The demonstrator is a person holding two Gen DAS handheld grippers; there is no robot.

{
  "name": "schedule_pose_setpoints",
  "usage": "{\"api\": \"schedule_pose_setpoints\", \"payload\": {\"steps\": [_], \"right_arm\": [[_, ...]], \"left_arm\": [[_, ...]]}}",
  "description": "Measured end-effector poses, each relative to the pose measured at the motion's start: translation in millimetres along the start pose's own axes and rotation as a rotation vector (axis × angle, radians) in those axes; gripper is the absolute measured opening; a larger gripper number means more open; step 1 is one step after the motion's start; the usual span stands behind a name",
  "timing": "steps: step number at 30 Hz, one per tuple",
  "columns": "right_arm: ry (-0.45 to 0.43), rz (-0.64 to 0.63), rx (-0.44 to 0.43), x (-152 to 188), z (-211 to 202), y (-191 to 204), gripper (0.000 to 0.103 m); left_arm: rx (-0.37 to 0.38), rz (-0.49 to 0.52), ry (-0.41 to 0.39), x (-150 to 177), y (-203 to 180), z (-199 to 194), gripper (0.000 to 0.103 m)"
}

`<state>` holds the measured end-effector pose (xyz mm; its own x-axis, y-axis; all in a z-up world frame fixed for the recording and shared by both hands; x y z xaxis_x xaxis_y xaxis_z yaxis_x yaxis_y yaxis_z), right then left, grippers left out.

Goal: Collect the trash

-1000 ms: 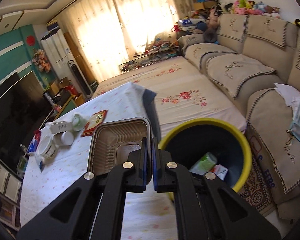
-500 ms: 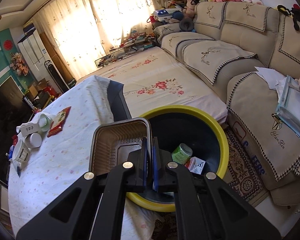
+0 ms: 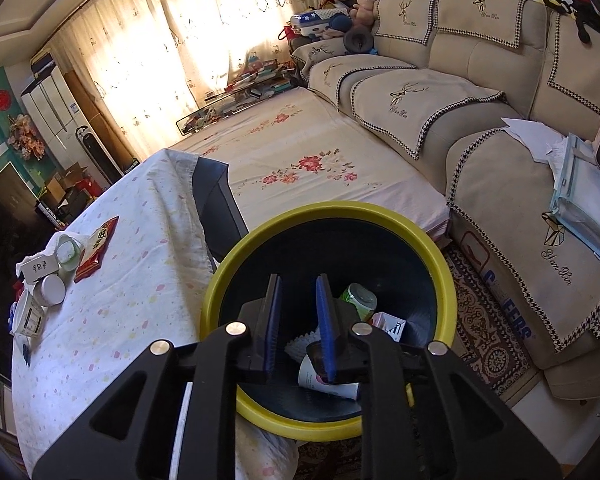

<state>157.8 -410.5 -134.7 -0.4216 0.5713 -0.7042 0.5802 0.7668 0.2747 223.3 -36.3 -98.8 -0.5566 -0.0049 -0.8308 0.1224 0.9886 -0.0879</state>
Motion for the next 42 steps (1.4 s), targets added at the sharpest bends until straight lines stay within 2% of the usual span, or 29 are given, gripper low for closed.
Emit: {"api": "schedule_pose_setpoints", "payload": {"steps": [6,13,18,20,27,34,39,42], "right_arm": [[0.002,-0.002,-0.008,0,5,3,0.018],[0.031,-0.001,-0.013,6,16,2,0.02],[0.044,-0.003,-0.018,9,20,2,0.022],[0.042,-0.006,-0.021,8,19,3,0.023],[0.033,-0.014,-0.029,7,15,7,0.025],[0.05,-0.017,-0.037,10,19,8,0.025],[0.053,-0.02,-0.043,10,20,9,0.025],[0.057,-0.018,-0.046,11,20,9,0.025]], "left_arm": [[-0.032,0.02,0.047,-24,-1,52,0.098],[0.024,0.026,0.094,-63,-3,105,0.096],[0.028,0.05,0.156,-81,-6,150,0.082],[0.023,0.047,0.191,-82,-4,167,0.071],[0.023,0.043,0.262,-80,0,209,0.059],[0.052,0.044,0.324,-75,0,235,0.041],[0.027,0.071,0.32,-71,-1,240,0.032],[0.014,0.082,0.319,-70,-1,241,0.021]]}}
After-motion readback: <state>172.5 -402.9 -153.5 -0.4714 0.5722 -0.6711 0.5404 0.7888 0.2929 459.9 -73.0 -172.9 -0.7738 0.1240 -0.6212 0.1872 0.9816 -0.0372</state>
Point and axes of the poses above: each gripper's, at about its wrist camera, not at the fingertips, and z roughly the way its jaws point, y to its left, x to its underside, the point moved 2 cm from there along z, roughly the way its jaws point, and after that the axes turned 4 degrees about -y, right-handed, at the moved point
